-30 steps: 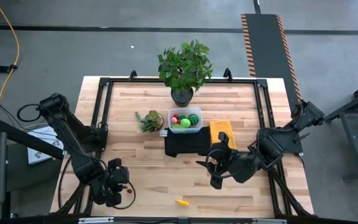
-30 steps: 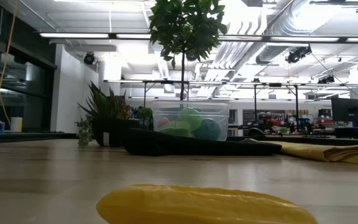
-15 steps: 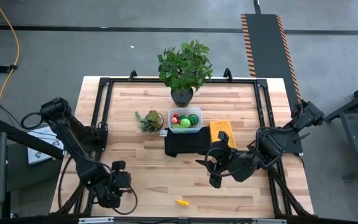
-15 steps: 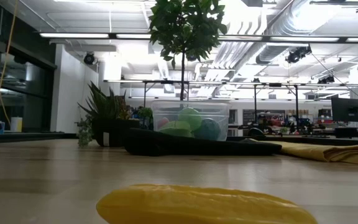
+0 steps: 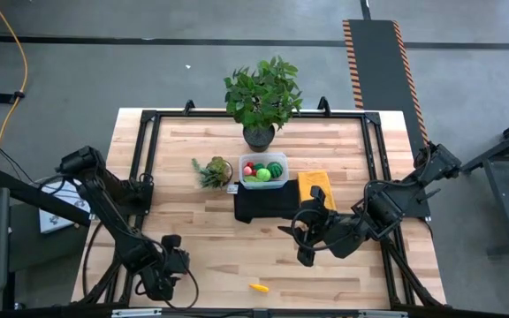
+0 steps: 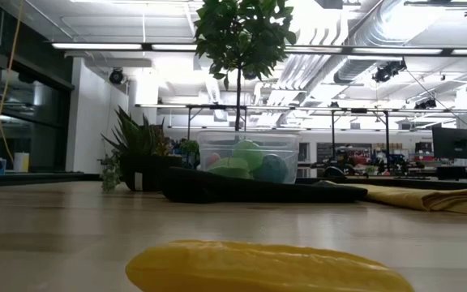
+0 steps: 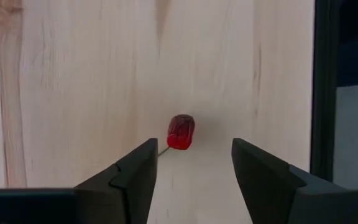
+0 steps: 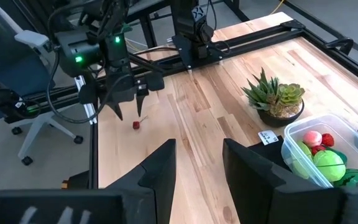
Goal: Pick and placing Produce into tupperware
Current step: Put the dark red cherry into the transparent bin
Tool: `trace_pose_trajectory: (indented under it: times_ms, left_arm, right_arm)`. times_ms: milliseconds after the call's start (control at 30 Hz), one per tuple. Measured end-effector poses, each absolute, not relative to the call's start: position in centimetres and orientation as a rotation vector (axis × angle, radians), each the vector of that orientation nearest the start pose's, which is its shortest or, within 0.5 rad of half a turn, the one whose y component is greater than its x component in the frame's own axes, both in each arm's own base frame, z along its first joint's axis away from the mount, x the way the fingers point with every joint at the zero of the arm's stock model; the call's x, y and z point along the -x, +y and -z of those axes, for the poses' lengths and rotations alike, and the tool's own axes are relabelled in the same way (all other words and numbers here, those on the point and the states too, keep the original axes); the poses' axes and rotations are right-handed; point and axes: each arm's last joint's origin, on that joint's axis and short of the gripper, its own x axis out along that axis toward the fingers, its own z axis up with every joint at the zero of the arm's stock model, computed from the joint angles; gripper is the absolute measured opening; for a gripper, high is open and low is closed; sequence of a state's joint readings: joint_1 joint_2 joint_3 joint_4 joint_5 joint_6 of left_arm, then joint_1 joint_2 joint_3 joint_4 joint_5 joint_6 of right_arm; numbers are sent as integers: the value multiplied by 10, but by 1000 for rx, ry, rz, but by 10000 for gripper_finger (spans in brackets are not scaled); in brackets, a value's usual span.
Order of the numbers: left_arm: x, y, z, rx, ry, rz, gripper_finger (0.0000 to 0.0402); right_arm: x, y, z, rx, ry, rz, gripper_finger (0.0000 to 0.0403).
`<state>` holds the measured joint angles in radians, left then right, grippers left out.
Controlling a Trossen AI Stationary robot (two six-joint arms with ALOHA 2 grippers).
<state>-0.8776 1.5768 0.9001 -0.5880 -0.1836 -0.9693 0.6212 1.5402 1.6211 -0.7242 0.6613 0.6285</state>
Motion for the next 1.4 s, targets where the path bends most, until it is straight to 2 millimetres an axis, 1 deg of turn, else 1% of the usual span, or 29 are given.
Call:
trace_pose_trajectory:
  times_ms: [200, 833, 1133, 1400]
  left_arm:
    - [-184, -214, -163, 188, 1243, 5, 187]
    - [-186, -214, -161, 144, 1216, -1, 191]
    - [-190, -220, -148, 139, 1244, 20, 191]
    - [-190, -219, -147, 139, 1228, -9, 191]
  right_arm:
    - [-274, 174, -393, -230, 476, 196, 124]
    - [-274, 174, -393, -232, 473, 195, 124]
    - [-274, 174, -393, -228, 464, 210, 124]
    - [-274, 174, -393, -228, 464, 209, 124]
